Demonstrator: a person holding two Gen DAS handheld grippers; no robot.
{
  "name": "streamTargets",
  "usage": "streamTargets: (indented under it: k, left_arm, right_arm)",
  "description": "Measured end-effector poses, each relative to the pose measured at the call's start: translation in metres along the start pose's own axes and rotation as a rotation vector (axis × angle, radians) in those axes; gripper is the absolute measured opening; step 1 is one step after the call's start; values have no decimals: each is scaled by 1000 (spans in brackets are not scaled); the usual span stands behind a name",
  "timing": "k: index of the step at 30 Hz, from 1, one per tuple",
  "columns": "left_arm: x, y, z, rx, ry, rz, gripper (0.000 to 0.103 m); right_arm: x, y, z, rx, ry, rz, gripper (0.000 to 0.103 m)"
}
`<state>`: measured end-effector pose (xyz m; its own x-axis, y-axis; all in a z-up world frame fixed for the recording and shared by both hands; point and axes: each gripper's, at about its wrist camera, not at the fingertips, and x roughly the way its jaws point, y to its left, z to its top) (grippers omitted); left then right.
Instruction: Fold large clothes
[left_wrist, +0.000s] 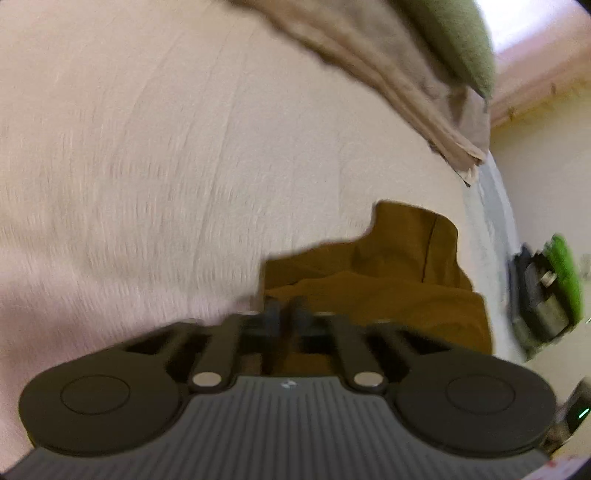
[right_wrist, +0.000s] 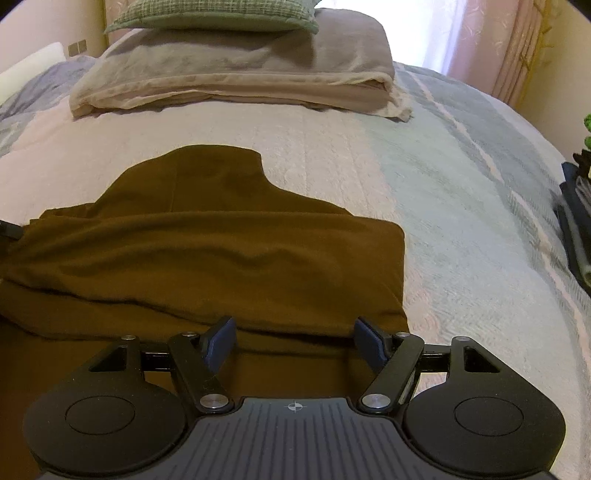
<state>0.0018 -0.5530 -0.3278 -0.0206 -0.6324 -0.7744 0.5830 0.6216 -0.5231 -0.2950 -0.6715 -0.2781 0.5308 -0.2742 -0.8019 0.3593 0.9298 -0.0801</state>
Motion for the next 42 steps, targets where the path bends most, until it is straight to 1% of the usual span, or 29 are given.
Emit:
streamTargets:
  k: [2,3,4,6,8,10,11,12,15,16,17,18,21,23,24,26,27,29,30,31,32,33,34,35,36,39,40,41,42]
  left_arm:
    - [-25,-13,3,93,-143,29,1]
    - [-32,-14,5,97,-175,48,2]
    - [-35,-11,6,79,-179,74,2]
    - [-35,2,6,37,-140,116,6]
    - [-34,9,0,45,-98,149,7]
    - [-34,13,-7,19,-45,112,16]
    - [-31,14,-11,-10,-13,73,25]
    - [-25,14,-16,-34,18,35,28]
    - [-5,16,-29,-89,81,-36,27]
    - [3,16,-33,-98,103,-46,23]
    - [4,15,-36,-90,106,-33,7]
    - [0,12,-38,-75,90,-30,3]
    - [-28,3,-37,-71,14,-57,3]
    - [-42,1,-38,-79,6,-59,4]
    - [-41,4,-40,-75,30,-43,4]
    - [-28,16,-44,-112,86,21,4]
    - [-25,21,-46,-125,101,39,7]
    - [-27,27,-48,-128,82,84,7]
    - [-29,28,-48,-134,73,89,8]
    - [-32,30,-49,-151,59,87,8]
    - [-34,32,-49,-177,41,79,11]
    - [-34,33,-49,-203,29,59,17]
    - [-35,34,-50,-222,21,33,20]
    - [-31,33,-51,-236,20,16,24]
    - [-25,30,-49,-236,29,13,26]
    - [-10,24,-51,-197,78,34,24]
    - [-7,21,-51,-172,83,52,20]
    - [-7,17,-51,-144,77,71,5]
    - [-11,15,-51,-131,61,98,4]
  right_arm:
    - [0,1,3,0,-2,-4,68]
    - [1,1,4,-7,-2,-1,68]
    - [2,3,4,-7,2,-3,68]
    - [4,5,4,-2,10,-5,68]
    - [6,6,6,-1,16,-2,68]
    - [6,6,7,-3,14,5,68]
    - [7,7,7,-8,14,7,68]
    - [8,8,7,-10,17,9,68]
    - [11,10,5,-8,26,10,68]
    - [10,10,4,-9,29,9,68]
    - [10,10,4,-11,30,8,68]
    - [9,9,4,-13,30,8,68]
    - [3,2,5,-16,20,-1,68]
    - [3,-5,4,-6,23,-9,68]
    - [5,-8,3,-1,31,-12,68]
    - [10,-12,2,12,51,-17,68]
    - [11,-13,2,14,56,-15,68]
    - [10,-13,5,9,51,-13,68]
    - [8,-13,5,12,46,-9,68]
    - [6,-13,6,18,41,-1,68]
    - [5,-12,7,20,36,7,68]
    - [5,-10,6,17,34,14,68]
    - [5,-8,6,13,33,22,68]
    - [5,-5,6,8,34,29,68]
    - [6,-2,5,5,36,35,68]
    - [7,4,4,7,47,42,68]
    - [6,8,3,5,49,45,68]
    - [5,11,3,0,44,51,68]
    - [3,14,4,-6,38,62,68]
